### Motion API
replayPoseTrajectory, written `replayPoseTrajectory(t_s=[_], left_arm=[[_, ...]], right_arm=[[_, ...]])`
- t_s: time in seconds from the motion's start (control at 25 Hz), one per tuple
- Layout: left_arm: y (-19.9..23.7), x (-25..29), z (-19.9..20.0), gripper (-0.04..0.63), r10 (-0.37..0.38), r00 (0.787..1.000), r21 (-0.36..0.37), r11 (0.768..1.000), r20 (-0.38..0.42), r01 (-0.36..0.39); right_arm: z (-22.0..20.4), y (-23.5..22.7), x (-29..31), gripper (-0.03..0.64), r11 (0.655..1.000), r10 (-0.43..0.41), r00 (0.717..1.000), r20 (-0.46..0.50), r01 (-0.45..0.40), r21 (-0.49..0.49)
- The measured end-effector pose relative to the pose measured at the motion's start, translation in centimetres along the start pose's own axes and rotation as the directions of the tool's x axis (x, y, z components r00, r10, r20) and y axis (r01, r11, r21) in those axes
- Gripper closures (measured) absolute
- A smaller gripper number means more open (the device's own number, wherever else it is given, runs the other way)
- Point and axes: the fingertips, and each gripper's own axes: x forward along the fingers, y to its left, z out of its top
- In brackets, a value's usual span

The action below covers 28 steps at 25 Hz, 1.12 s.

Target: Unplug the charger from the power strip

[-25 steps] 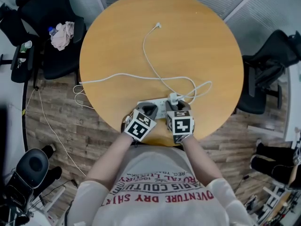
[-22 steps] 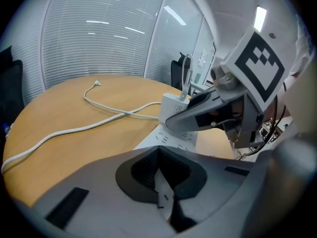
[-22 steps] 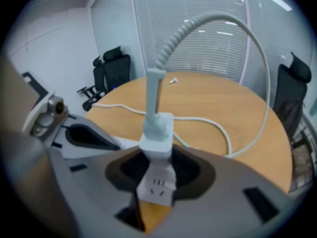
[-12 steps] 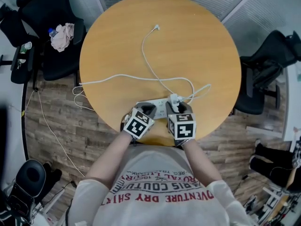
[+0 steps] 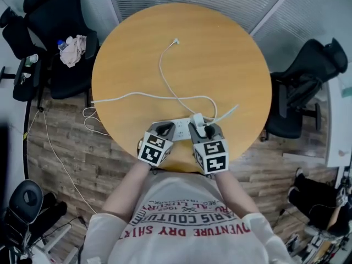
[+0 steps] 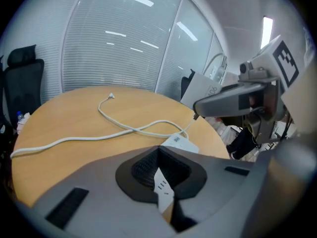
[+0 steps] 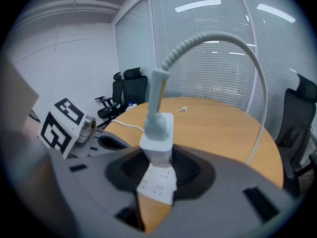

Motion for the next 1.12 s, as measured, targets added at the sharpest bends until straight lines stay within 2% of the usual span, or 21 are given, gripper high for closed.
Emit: replayPoseTrajectory(t_s=[0.16,0.32,0.44,0.68,0.76,0.84,0.96,1.12], left_arm=[[-0.2,-2.9,4.5,0.561,0.043,0.990,0.022,0.999,0.134,-0.046],[-0.7,-6.6,9.7,0.561,0.086,0.958,0.039,0.994,0.274,-0.101],[-1.4,-9.6,13.5,0.561,0.107,0.920,0.061,0.988,0.378,-0.140],[-3.1,-15.7,19.6,0.561,0.110,0.817,0.120,0.970,0.566,-0.213],[-3.6,-17.1,20.5,0.561,0.096,0.797,0.141,0.965,0.596,-0.222],[-4.1,-17.9,20.7,0.561,0.080,0.790,0.147,0.966,0.608,-0.210],[-4.4,-18.6,20.7,0.561,0.080,0.777,0.114,0.975,0.625,-0.192],[-4.3,-19.1,20.6,0.561,0.095,0.758,0.111,0.970,0.646,-0.216]], right_arm=[[2.9,0.0,-1.8,0.457,0.999,0.018,0.996,0.091,-0.015,-0.032],[6.3,0.0,-4.1,0.457,0.998,0.042,0.981,0.190,-0.033,-0.047],[8.9,0.0,-5.7,0.459,0.997,0.064,0.963,0.261,-0.049,-0.065],[12.4,0.6,-8.8,0.460,0.993,0.098,0.915,0.392,-0.063,-0.103],[13.0,0.6,-9.5,0.460,0.992,0.106,0.901,0.420,-0.066,-0.109],[13.3,0.4,-10.0,0.460,0.991,0.108,0.895,0.433,-0.064,-0.116],[13.4,-0.1,-10.6,0.460,0.990,0.112,0.890,0.442,-0.062,-0.124],[13.5,-0.1,-10.8,0.462,0.989,0.121,0.887,0.445,-0.072,-0.126]])
